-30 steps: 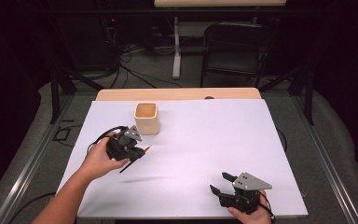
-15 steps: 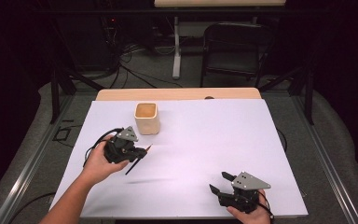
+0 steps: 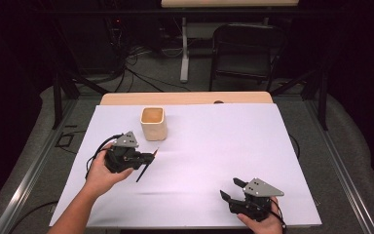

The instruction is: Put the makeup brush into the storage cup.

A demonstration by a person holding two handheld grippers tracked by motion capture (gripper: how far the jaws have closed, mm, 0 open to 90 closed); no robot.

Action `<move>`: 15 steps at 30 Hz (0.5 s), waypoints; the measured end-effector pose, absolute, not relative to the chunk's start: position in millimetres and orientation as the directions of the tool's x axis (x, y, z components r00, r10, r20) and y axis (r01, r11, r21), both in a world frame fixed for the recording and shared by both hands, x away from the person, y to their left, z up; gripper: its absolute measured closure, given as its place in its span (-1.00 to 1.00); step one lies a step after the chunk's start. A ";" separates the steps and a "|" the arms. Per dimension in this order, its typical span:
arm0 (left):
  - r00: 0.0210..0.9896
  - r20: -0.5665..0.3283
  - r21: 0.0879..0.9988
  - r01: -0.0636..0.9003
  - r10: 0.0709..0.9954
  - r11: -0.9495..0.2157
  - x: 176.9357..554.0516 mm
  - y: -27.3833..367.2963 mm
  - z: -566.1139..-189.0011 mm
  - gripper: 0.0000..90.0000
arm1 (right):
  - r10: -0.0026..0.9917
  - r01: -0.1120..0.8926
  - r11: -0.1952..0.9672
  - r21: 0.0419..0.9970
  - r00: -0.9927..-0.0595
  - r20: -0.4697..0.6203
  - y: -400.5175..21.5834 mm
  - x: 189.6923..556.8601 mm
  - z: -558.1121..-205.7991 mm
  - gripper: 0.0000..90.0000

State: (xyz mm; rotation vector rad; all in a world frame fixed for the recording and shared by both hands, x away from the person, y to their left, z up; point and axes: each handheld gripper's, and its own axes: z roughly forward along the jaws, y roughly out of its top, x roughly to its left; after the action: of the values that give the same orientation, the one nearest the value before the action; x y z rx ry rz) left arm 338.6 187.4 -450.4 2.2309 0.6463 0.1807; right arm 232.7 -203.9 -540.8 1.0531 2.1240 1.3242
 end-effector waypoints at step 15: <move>0.851 -0.113 0.795 0.387 0.512 -0.468 331.7 192.5 -450.0 0.85 | 0.789 0.360 0.258 0.896 -0.615 0.020 -205.1 235.2 -537.3 -0.20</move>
State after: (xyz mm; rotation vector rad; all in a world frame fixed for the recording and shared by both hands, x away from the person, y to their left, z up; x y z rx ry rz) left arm 331.7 192.5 -450.0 2.1169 0.6528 0.1753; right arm 235.2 -205.1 -537.3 1.0419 2.0997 1.3193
